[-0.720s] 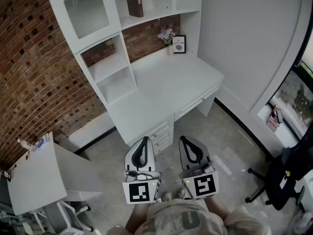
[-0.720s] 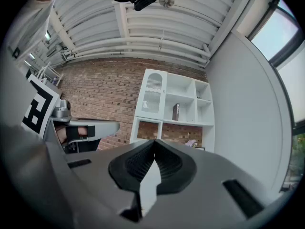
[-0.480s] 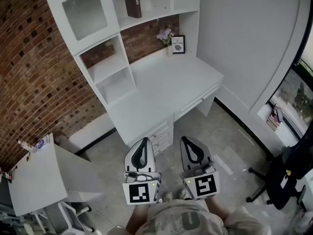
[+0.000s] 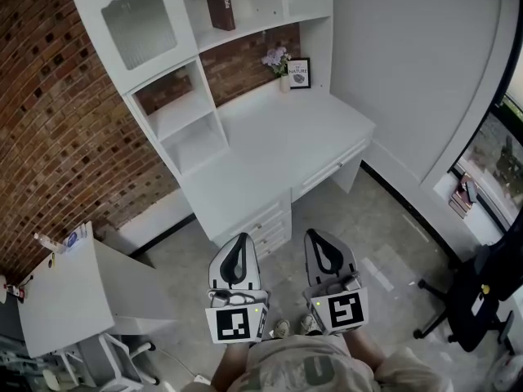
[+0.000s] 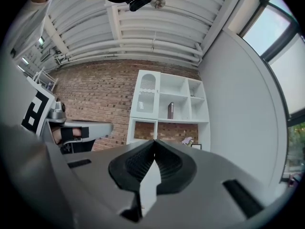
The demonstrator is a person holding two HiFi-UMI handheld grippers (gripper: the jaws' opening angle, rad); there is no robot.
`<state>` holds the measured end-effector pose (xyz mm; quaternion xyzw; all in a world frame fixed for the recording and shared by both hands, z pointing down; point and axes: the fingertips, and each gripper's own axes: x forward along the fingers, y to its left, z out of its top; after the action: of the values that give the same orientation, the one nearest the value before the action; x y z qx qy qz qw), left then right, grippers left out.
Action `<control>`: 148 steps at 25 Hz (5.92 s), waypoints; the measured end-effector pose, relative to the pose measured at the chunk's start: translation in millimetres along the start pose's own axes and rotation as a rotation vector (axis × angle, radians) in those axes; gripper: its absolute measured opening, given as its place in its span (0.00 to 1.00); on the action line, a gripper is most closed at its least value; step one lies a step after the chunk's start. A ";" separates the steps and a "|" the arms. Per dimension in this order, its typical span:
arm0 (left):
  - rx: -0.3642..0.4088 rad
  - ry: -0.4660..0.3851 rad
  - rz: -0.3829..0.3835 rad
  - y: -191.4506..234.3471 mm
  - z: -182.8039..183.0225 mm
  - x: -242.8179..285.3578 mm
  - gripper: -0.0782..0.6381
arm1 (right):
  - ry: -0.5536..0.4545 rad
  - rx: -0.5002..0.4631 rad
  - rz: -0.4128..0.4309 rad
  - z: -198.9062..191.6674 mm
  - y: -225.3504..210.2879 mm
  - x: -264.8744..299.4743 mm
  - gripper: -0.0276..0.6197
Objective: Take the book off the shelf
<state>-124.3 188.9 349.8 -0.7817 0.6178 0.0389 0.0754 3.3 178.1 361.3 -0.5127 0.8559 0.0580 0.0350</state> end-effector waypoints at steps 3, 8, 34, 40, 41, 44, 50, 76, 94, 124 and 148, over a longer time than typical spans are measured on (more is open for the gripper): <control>0.002 0.006 0.004 -6.5 -1.5 1.2 0.13 | -0.007 -0.009 -0.008 -1.6 -8.8 -1.9 0.06; -0.003 0.016 0.009 -22.4 -4.5 4.7 0.13 | 0.000 0.000 0.003 -5.5 -22.8 -9.9 0.06; 0.052 -0.089 0.074 14.9 -24.9 133.8 0.13 | -0.046 -0.040 0.090 -34.9 -85.8 102.1 0.06; 0.044 -0.119 0.067 65.0 -22.8 219.7 0.13 | -0.064 -0.094 0.075 -24.1 -107.6 203.8 0.06; 0.039 -0.118 0.064 75.1 -24.1 234.0 0.13 | -0.063 -0.097 0.075 -22.8 -108.8 222.2 0.06; 0.033 -0.106 0.058 107.1 -27.4 279.6 0.13 | -0.059 -0.109 0.069 -19.3 -113.4 275.0 0.06; 0.013 -0.084 0.019 151.3 -39.8 364.0 0.13 | -0.055 -0.119 0.033 -15.0 -135.8 357.9 0.06; 0.024 -0.110 0.108 151.9 -41.3 482.8 0.13 | -0.104 -0.018 0.180 -27.6 -187.8 498.4 0.06; 0.099 -0.115 0.204 137.4 -37.8 521.5 0.13 | -0.099 0.025 0.240 -40.8 -220.8 523.5 0.06; 0.062 0.054 0.516 293.0 112.0 803.7 0.65 | -0.112 0.104 0.056 -38.5 -339.1 482.7 0.06; 0.016 0.166 0.633 332.0 75.8 818.4 0.37 | -0.079 0.130 0.072 -48.8 -337.5 499.9 0.06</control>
<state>-253.3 -659.0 126.0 -0.5506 0.8346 -0.0083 0.0151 64.9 -423.0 328.6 -0.4753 0.8738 0.0239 0.0997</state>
